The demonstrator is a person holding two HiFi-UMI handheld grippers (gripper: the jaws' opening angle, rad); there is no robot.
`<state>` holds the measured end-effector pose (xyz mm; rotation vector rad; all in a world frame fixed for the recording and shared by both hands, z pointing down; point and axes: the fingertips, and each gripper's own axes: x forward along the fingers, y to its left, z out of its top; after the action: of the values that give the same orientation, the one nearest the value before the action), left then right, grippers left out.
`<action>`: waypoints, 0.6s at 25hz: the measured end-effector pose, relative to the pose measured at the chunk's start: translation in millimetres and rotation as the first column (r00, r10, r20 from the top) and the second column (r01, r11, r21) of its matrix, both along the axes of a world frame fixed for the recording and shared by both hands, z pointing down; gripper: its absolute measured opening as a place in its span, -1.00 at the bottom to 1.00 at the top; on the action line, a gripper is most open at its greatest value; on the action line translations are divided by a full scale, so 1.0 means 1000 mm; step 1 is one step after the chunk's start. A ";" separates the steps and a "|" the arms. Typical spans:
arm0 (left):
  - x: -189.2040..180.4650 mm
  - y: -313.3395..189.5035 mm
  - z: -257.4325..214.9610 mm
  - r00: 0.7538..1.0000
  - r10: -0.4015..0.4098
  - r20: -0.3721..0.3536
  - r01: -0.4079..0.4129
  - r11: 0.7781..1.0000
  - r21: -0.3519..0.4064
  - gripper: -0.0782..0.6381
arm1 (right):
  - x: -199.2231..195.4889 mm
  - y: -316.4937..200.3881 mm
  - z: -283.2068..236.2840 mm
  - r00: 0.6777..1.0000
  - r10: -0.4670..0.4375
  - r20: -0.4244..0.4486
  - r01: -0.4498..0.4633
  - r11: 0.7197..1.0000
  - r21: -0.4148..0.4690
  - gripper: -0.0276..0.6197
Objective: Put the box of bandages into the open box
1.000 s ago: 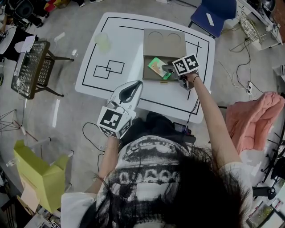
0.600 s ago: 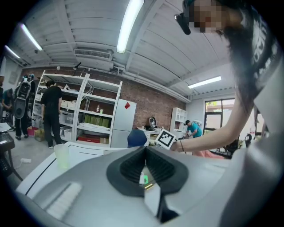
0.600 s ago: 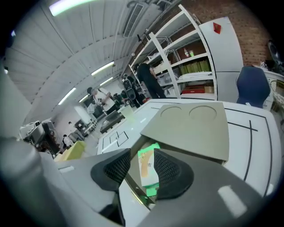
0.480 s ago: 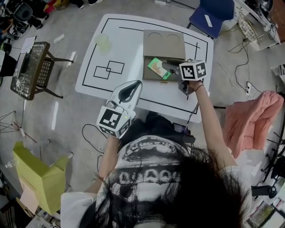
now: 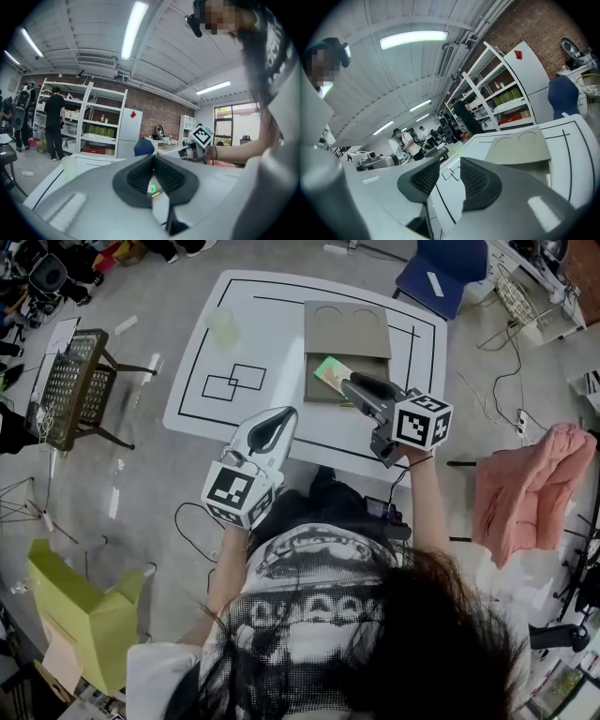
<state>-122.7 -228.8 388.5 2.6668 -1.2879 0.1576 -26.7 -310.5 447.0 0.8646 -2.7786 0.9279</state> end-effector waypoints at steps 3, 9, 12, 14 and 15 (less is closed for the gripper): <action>-0.005 0.012 -0.002 1.000 0.006 0.002 -0.006 1.000 0.003 -0.78 | -0.003 0.024 -0.010 0.999 0.034 0.038 -0.034 0.999 0.009 -0.52; -0.016 0.044 -0.003 1.000 0.018 -0.002 -0.018 1.000 0.006 -0.78 | -0.012 0.075 -0.016 0.995 0.088 0.056 -0.089 0.996 0.024 -0.63; -0.021 0.062 0.001 1.000 0.027 -0.008 -0.027 1.000 -0.002 -0.78 | -0.019 0.102 -0.014 0.992 0.107 0.064 -0.108 0.994 0.013 -0.68; -0.024 0.073 0.006 0.999 0.033 -0.014 -0.033 0.999 -0.012 -0.78 | -0.023 0.117 -0.013 0.990 0.123 0.072 -0.123 0.992 0.006 -0.73; -0.025 0.078 0.008 0.999 0.035 -0.017 -0.036 0.999 -0.018 -0.78 | -0.025 0.124 -0.013 0.989 0.130 0.076 -0.130 0.991 0.001 -0.76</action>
<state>-147.4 -150.8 396.7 2.6706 -1.2284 0.1509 -51.9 -186.4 434.2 1.0442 -2.8182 0.9921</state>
